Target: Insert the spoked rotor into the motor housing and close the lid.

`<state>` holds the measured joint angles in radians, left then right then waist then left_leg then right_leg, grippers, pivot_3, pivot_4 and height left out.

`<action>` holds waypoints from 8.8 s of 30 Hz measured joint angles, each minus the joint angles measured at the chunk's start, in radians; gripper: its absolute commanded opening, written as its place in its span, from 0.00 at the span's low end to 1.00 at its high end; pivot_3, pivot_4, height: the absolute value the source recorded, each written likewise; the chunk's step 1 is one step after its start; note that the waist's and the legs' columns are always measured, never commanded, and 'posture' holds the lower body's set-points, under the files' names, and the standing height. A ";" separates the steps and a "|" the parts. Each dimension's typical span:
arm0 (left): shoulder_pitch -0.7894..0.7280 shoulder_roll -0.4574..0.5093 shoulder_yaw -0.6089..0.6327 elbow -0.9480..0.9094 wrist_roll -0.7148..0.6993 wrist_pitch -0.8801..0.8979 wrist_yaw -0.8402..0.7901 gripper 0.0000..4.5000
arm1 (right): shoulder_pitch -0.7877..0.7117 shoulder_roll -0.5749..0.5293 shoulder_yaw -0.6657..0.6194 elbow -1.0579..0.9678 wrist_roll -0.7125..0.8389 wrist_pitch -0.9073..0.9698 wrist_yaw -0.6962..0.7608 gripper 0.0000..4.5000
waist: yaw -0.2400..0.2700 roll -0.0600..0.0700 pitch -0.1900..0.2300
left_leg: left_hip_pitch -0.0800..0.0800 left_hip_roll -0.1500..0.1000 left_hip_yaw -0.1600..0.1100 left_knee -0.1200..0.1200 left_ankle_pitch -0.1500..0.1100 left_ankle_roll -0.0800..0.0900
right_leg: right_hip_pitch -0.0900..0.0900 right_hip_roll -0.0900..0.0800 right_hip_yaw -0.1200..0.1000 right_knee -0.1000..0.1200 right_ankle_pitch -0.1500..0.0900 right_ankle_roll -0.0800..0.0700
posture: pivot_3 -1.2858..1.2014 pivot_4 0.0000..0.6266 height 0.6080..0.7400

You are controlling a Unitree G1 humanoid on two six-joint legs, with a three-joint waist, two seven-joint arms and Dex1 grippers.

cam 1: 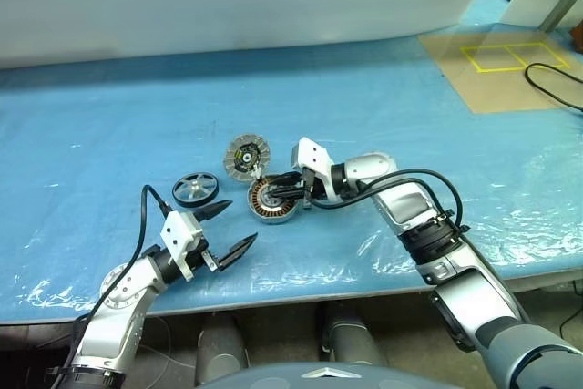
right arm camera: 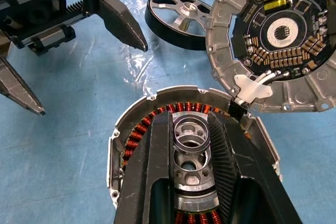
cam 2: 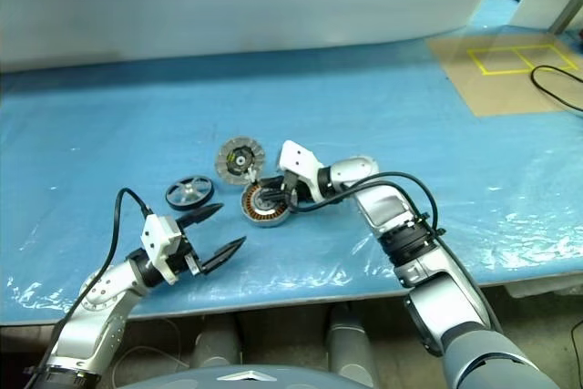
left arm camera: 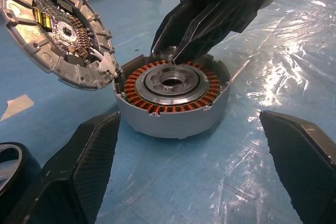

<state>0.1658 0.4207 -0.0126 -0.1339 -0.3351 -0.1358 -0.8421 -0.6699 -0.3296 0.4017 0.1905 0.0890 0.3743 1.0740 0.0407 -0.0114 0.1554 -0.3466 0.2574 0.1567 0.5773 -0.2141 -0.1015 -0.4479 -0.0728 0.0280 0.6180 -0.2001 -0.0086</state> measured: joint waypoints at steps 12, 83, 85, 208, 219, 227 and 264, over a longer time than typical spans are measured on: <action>-0.001 -0.002 0.000 0.009 0.003 -0.013 -0.003 1.00 | 0.000 0.018 0.005 0.050 -0.045 -0.016 -0.021 0.13 | 0.000 0.000 0.000 | 0.000 0.000 0.000 0.000 0.000 0.000 | 0.000 0.000 0.000 0.000 0.000 0.000 | 0.52 0.24 1.00; -0.013 0.000 -0.017 -0.002 0.004 0.018 0.010 1.00 | 0.017 0.037 0.002 0.053 -0.049 -0.022 -0.027 0.13 | 0.000 0.000 0.000 | 0.001 0.000 0.000 0.001 0.000 0.000 | 0.000 0.000 0.000 0.002 0.000 0.000 | 0.52 0.24 1.00; -0.013 0.000 -0.017 -0.002 0.004 0.019 0.010 1.00 | 0.017 0.036 0.002 0.055 -0.049 -0.026 -0.026 0.13 | 0.000 0.000 0.000 | 0.001 0.000 0.000 0.001 0.000 0.000 | 0.000 0.000 0.000 0.002 0.000 0.000 | 0.52 0.24 1.00; -0.040 0.008 -0.031 0.019 0.009 0.027 0.006 1.00 | 0.054 0.066 -0.054 0.062 0.076 0.080 -0.029 0.01 | 0.000 0.000 0.000 | 0.001 0.000 0.000 0.000 0.000 0.000 | 0.000 0.000 0.000 0.001 0.000 0.000 | 0.52 0.24 1.00; -0.034 0.008 -0.031 0.018 0.009 0.026 0.009 1.00 | 0.051 0.041 -0.016 0.070 0.010 -0.046 -0.044 0.01 | 0.000 0.000 0.000 | 0.002 0.000 0.000 0.000 0.000 0.000 | 0.001 0.000 0.000 0.001 0.000 0.000 | 0.52 0.24 1.00; -0.015 0.008 -0.031 0.018 0.009 0.025 0.011 1.00 | 0.056 0.031 -0.012 0.088 -0.015 -0.154 -0.013 0.01 | 0.000 0.000 0.000 | 0.001 0.000 0.000 0.000 0.000 0.000 | 0.001 0.000 0.000 0.000 0.000 0.000 | 0.52 0.24 1.00; 0.161 -0.146 0.125 -0.172 -0.277 0.342 0.289 1.00 | -0.024 0.080 -0.076 0.185 0.040 -0.303 0.112 0.01 | -0.002 0.000 0.000 | -0.002 0.000 0.000 0.000 -0.002 0.004 | -0.004 0.000 0.000 0.000 0.000 0.000 | 0.52 0.24 1.00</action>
<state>0.3271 0.2749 0.1128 -0.3057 -0.6125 0.2066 -0.5530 -0.6943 -0.2497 0.3252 0.3755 0.1295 0.0709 1.1862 0.0383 -0.0118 0.1553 -0.3485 0.2579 0.1571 0.5776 -0.2163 -0.0978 -0.4519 -0.0728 0.0284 0.6185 -0.2002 -0.0087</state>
